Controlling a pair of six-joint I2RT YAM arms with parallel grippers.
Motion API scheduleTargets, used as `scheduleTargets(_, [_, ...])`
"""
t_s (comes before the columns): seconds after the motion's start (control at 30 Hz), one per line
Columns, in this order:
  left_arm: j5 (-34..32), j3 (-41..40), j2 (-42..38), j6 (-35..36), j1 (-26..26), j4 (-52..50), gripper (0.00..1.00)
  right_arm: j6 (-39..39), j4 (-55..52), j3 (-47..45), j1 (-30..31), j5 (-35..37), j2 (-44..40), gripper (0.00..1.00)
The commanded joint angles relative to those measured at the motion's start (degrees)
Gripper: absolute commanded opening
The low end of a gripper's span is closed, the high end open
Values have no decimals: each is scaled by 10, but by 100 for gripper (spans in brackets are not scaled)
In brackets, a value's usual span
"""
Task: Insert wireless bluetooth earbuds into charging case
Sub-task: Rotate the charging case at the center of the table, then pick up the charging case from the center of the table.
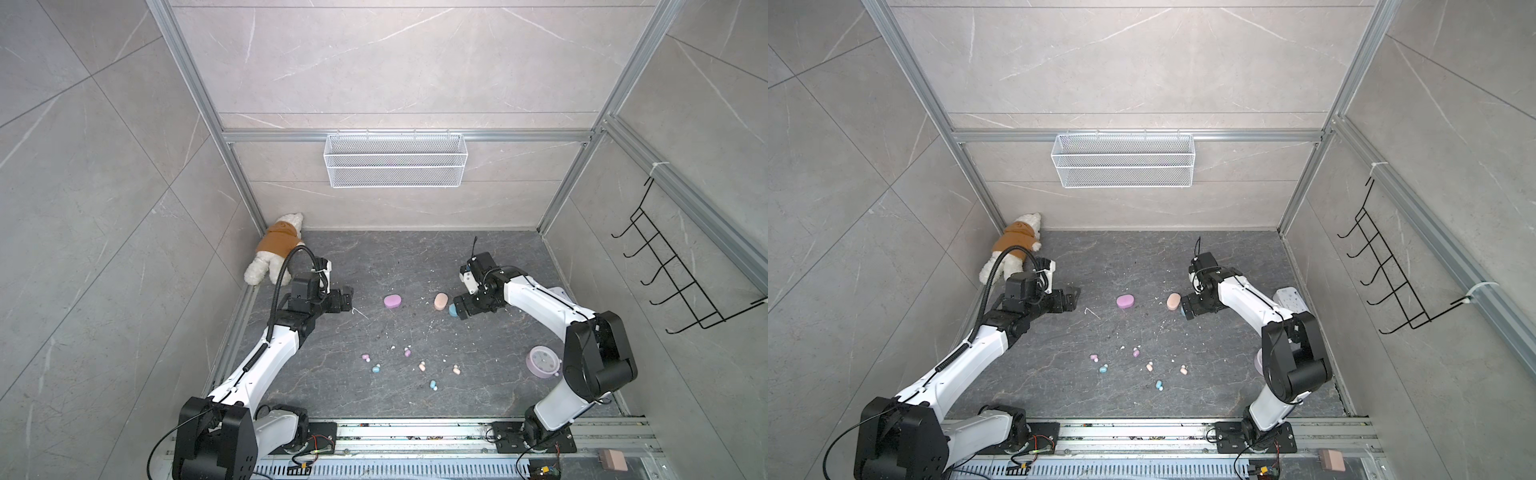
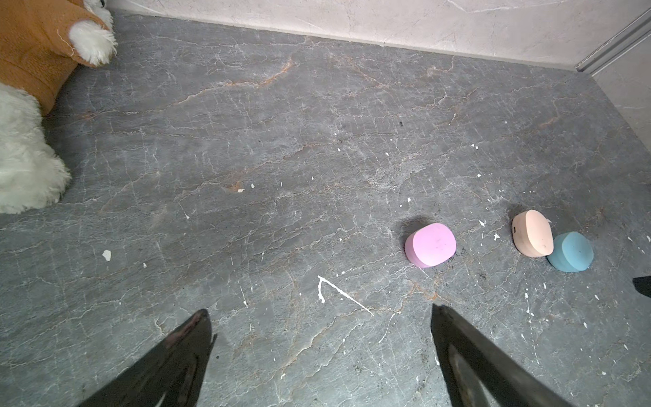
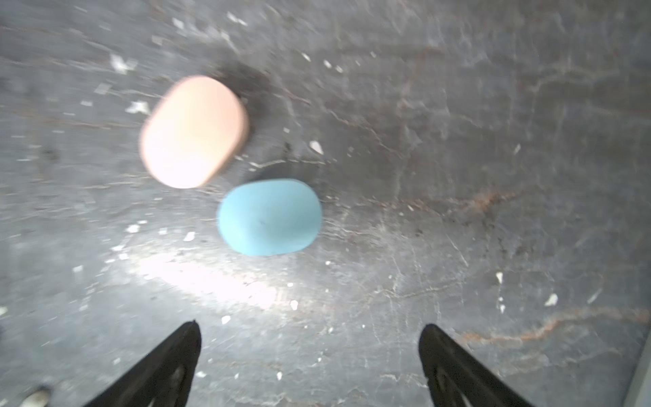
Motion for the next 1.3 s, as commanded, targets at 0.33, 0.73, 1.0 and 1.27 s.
scheduleTargets(0.33, [5, 3, -18, -7, -6, 12, 100, -29, -45, 117, -2, -66, 141, 92])
scheduleTargets(0.73, [1, 0, -19, -17, -6, 14, 100, -36, -23, 102, -2, -38, 169, 81])
scheduleTargets(1.0, [-2, -3, -13, -25, -6, 20, 100, -33, -14, 113, -2, -30, 183, 77])
scheduleTargets(1.27, [-12, -2, -7, -28, -6, 23, 100, -28, -4, 106, -2, -24, 185, 72])
